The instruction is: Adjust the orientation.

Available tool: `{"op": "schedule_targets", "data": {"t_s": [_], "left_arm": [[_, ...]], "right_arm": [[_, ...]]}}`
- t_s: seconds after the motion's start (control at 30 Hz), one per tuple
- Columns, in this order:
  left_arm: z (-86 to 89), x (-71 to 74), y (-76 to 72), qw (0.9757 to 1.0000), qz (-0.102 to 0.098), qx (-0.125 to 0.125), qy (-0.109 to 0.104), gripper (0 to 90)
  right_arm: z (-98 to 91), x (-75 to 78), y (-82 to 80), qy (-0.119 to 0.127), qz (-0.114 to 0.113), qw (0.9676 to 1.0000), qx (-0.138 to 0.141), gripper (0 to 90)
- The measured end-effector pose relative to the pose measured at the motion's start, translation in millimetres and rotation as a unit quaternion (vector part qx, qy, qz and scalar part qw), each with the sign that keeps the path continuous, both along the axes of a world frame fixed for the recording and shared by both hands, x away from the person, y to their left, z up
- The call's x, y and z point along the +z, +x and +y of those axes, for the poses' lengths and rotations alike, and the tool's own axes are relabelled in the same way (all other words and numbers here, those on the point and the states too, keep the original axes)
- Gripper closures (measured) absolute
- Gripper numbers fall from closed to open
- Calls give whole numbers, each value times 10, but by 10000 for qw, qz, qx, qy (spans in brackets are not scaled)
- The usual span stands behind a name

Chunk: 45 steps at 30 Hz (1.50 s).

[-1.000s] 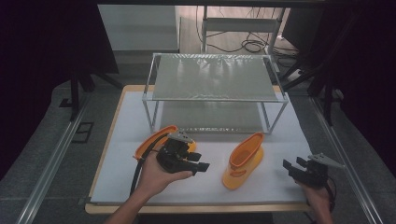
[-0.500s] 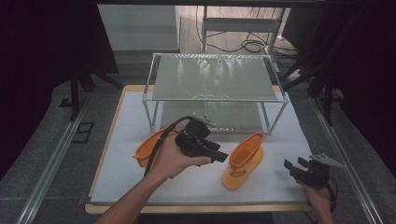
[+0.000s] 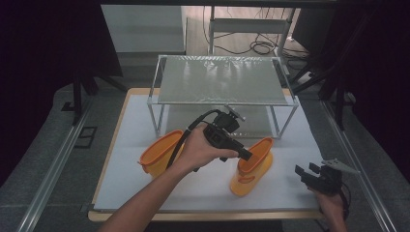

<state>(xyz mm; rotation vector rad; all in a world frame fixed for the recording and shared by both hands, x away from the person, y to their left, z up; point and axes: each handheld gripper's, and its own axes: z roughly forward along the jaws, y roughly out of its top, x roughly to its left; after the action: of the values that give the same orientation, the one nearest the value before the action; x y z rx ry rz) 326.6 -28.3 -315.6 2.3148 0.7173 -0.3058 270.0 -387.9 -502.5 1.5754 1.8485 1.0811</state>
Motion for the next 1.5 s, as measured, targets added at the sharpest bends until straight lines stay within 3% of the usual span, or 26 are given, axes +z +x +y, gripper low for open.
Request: {"op": "schedule_targets", "data": {"t_s": [0.27,0.57,0.7,0.8,0.97,1.23,1.3,1.5], "left_arm": [[-220,-115,211,9992,320,-7,258,537],[-347,-232,327,9974,332,74,634,584],[-409,-280,354,9966,431,3,700,651],[-470,-277,345,9959,400,-85,810,709],[-493,-276,352,9951,374,-19,910,844],[-457,-238,373,9955,277,145,890,861],[-421,-215,411,9961,347,156,792,862],[-290,-62,453,9966,352,272,687,864]], "right_arm": [[-4,-7,5,7,20,10000,12,362],[-8,-14,7,12,24,10000,1,362],[0,-14,8,5,26,10000,12,362],[5,-14,9,-11,42,10000,20,362],[-2,-26,15,-3,94,9999,-36,363],[-16,-17,13,25,48,10000,-82,365],[-28,-13,12,3,65,9999,-83,365],[-60,5,2,32,50,9999,-123,366]]}}
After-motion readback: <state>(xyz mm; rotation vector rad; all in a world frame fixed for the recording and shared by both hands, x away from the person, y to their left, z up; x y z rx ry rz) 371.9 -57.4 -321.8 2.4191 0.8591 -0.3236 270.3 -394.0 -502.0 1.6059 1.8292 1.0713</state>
